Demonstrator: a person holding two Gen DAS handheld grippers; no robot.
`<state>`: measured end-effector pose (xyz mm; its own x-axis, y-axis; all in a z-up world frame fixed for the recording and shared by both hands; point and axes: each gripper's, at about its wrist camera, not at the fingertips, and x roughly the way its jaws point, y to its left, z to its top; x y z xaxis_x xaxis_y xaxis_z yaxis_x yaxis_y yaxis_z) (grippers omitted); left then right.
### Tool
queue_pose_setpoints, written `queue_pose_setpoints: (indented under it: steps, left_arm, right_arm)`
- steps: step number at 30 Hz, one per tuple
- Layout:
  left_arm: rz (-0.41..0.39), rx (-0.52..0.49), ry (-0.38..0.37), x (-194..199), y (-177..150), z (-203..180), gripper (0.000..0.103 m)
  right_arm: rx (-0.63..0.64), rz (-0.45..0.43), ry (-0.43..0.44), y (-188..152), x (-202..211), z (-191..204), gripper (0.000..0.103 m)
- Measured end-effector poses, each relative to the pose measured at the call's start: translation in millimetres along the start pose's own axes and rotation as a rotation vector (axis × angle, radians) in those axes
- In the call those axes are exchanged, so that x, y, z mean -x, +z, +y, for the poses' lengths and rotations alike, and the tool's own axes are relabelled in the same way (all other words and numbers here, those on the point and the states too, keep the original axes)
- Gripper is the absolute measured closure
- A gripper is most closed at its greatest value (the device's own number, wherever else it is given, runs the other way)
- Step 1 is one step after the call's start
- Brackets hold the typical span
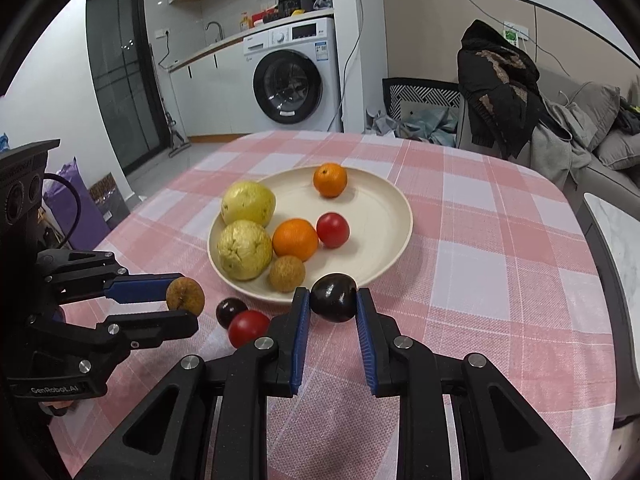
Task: Organize fruits
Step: 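Carry the plum and kiwi onto the cream plate and open both grippers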
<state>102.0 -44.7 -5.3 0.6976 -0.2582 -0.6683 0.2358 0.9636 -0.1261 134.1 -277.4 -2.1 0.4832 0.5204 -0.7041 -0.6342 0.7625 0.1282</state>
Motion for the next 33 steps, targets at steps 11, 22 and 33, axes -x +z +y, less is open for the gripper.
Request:
queue_pose_setpoints:
  steps: [11, 22, 33]
  left_arm:
    - [-0.057, 0.05, 0.044, 14, 14, 22, 0.079]
    - [-0.095, 0.051, 0.093, 9, 41, 33, 0.079]
    - [-0.102, 0.026, 0.122, -18, 67, 38, 0.079]
  right_arm:
    - [-0.036, -0.05, 0.026, 4, 7, -4, 0.079]
    - [-0.069, -0.07, 0.021, 14, 6, -8, 0.079]
    - [-0.118, -0.06, 0.029, 33, -13, -14, 0.079]
